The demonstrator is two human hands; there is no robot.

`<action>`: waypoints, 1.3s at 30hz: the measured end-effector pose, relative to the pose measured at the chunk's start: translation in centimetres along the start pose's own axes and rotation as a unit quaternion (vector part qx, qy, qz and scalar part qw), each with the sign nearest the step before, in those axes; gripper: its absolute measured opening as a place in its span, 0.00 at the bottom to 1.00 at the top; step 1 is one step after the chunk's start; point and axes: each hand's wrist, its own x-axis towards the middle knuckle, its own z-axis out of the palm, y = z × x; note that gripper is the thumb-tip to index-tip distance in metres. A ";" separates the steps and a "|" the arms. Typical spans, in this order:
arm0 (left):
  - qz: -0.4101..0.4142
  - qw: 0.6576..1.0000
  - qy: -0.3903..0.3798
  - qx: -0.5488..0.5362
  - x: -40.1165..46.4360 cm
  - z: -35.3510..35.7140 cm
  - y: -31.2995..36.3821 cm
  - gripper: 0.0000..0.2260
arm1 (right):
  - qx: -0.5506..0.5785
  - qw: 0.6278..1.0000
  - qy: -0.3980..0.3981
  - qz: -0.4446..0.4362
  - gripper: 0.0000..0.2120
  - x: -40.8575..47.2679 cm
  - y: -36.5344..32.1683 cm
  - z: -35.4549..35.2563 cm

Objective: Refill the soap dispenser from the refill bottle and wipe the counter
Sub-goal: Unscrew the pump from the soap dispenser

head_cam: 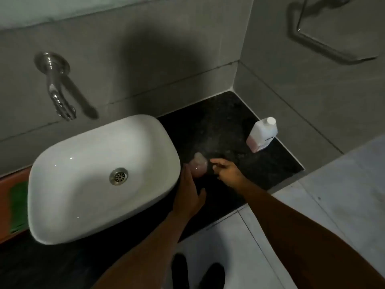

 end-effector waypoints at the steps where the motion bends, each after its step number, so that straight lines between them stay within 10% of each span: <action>1: -0.003 1.000 0.015 0.005 0.7 0.3 -0.1 0.44 | 0.004 1.000 -0.005 0.006 0.16 0.5 0.0 0.1; 18: -0.019 0.982 0.090 -0.168 4.4 1.5 1.8 0.21 | 0.097 0.993 -0.034 -0.057 0.10 0.0 -0.4 -2.5; 39: 0.289 0.948 0.065 -0.117 4.0 -12.0 21.1 0.18 | -0.056 0.919 0.233 -0.313 0.13 -14.1 -18.5 -14.2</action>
